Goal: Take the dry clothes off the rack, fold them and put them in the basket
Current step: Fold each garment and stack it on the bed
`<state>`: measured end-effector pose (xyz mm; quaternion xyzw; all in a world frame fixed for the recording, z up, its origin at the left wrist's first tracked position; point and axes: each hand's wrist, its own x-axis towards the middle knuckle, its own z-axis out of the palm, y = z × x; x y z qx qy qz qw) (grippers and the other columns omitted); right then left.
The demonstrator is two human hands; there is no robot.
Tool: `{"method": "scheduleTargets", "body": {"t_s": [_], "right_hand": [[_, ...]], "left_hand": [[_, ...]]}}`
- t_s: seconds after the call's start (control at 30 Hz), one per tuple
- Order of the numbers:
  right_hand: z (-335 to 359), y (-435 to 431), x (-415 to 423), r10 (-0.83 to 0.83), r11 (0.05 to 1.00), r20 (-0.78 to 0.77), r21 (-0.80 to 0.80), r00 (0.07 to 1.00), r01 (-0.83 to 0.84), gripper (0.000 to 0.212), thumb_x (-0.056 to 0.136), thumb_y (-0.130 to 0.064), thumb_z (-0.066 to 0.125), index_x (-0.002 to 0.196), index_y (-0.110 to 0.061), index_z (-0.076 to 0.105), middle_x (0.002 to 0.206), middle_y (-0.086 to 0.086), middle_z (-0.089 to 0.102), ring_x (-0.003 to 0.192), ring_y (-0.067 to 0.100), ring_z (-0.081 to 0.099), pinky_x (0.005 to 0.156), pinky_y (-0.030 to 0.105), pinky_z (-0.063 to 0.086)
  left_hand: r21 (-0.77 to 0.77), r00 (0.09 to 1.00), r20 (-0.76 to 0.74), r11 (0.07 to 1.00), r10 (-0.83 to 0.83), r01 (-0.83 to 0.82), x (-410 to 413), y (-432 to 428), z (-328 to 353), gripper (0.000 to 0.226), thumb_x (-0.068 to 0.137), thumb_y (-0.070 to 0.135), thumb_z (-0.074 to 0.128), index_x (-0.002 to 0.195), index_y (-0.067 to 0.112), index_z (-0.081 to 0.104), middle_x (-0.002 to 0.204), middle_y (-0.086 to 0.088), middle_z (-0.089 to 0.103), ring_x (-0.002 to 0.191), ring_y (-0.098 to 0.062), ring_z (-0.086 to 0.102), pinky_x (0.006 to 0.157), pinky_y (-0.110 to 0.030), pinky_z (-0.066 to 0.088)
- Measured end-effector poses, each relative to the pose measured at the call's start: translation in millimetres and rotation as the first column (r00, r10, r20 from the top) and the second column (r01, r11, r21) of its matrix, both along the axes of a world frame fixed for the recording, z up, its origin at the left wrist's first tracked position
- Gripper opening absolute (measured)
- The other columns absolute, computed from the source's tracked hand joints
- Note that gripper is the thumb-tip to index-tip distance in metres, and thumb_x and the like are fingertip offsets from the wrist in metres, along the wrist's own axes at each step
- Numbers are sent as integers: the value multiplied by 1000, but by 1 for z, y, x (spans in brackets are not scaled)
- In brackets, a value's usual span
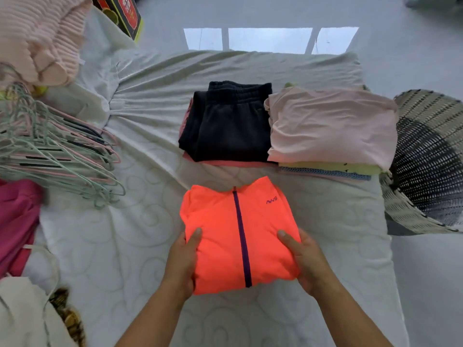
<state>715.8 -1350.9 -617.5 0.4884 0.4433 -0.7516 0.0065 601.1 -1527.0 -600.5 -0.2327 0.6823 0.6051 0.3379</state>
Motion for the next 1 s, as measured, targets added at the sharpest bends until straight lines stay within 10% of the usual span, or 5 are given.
{"method": "scheduleTargets", "body": {"t_s": [0.27,0.57,0.67,0.87,1.0], "right_hand": [[86,95,-2,41,986,-109,166,993,-23,17,87,-13,60,103,-7,63,98,16,69,87,26,64,80,41,51],[191,235,-56,27,899,-332,421,943,123,8,86,-16,63,93,-14,65,74,-2,72,65,10,67,60,26,57],[187,263,-63,21,880,-364,449,931,156,47,61,-37,77,101,-15,65,95,3,73,83,16,69,75,33,57],[58,273,-53,32,899,-22,438,999,-19,41,91,-21,59,129,-7,51,121,11,59,105,28,58,93,43,48],[-4,266,-43,-14,898,142,437,990,-50,35,91,-9,57,123,5,52,111,13,57,97,21,51,90,36,43]], "left_hand": [[83,997,68,996,21,-26,6,93,83,14,95,21,50,87,13,58,81,-7,63,69,-20,57,58,-30,44],[357,981,-188,927,-48,114,-63,241,172,22,97,22,49,112,10,59,83,-5,63,69,-17,60,63,-28,52],[379,943,-327,905,-64,193,-81,272,167,24,97,24,49,117,14,56,97,-5,64,84,-20,62,80,-37,54],[-189,815,-373,896,-443,401,-82,273,51,46,96,22,50,137,5,37,124,-4,49,114,-23,51,94,-34,43],[-279,828,-265,861,-494,424,-65,262,-10,57,90,14,56,140,4,30,137,-14,46,122,-27,48,103,-39,39]]}}
